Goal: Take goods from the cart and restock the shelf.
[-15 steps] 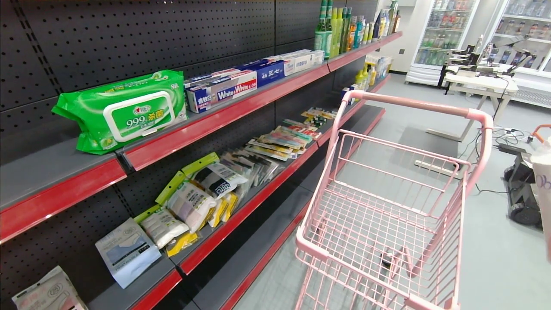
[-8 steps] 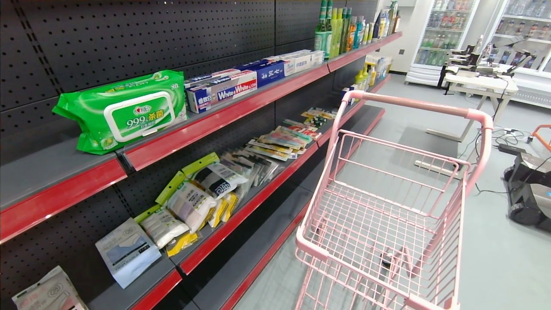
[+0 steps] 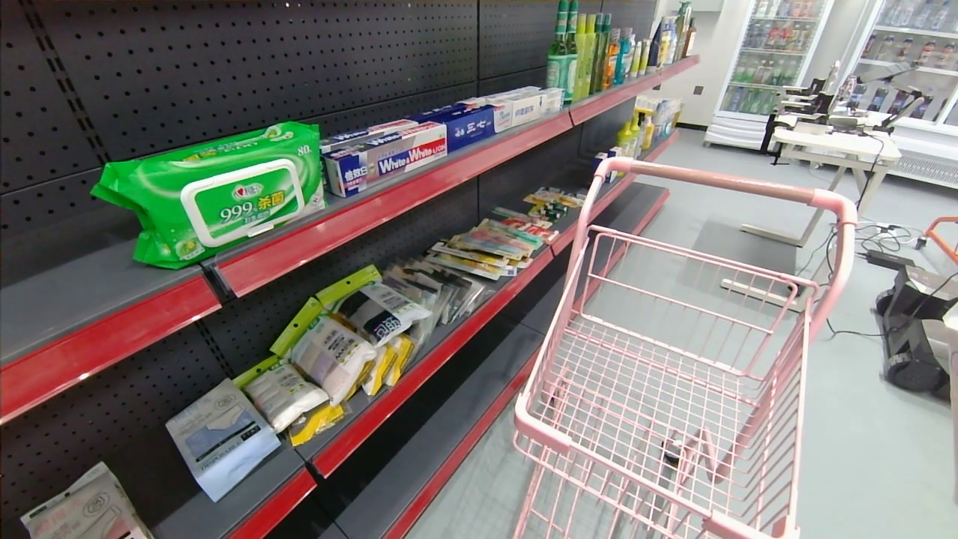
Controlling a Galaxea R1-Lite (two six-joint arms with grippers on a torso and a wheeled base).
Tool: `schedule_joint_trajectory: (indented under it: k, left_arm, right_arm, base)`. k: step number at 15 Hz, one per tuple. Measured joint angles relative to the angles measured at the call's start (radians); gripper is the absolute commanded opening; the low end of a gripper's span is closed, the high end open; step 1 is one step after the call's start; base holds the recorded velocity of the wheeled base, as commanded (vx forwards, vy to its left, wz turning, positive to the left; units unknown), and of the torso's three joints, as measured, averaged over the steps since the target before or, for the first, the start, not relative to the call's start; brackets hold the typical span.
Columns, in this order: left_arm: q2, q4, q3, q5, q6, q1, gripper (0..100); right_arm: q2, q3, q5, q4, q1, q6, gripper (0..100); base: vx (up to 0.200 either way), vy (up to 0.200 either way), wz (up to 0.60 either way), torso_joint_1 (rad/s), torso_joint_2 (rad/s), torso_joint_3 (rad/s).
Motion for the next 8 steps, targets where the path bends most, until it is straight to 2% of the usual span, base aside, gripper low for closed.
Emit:
schedule_joint_trajectory:
  k: [1,3,8]
  left_arm:
    - [0.0,0.0,0.0,0.0,0.002,0.0,100]
    - [0.0,0.0,0.0,0.0,0.002,0.0,100]
    - [0.0,0.0,0.0,0.0,0.003,0.001,100]
  right_arm:
    - [0.006,0.001,0.0,-0.001,0.0,0.001,0]
    - [0.018,0.001,0.0,-0.003,-0.002,0.001,0]
    - [0.034,-0.003,0.001,-0.004,-0.001,0.0,0]
  base:
    - [0.0,0.0,0.0,0.0,0.0,0.0]
    - [0.0,0.0,0.0,0.127,-0.31,-0.176]
    - [0.0,0.0,0.0,0.22,-0.51,-0.288]
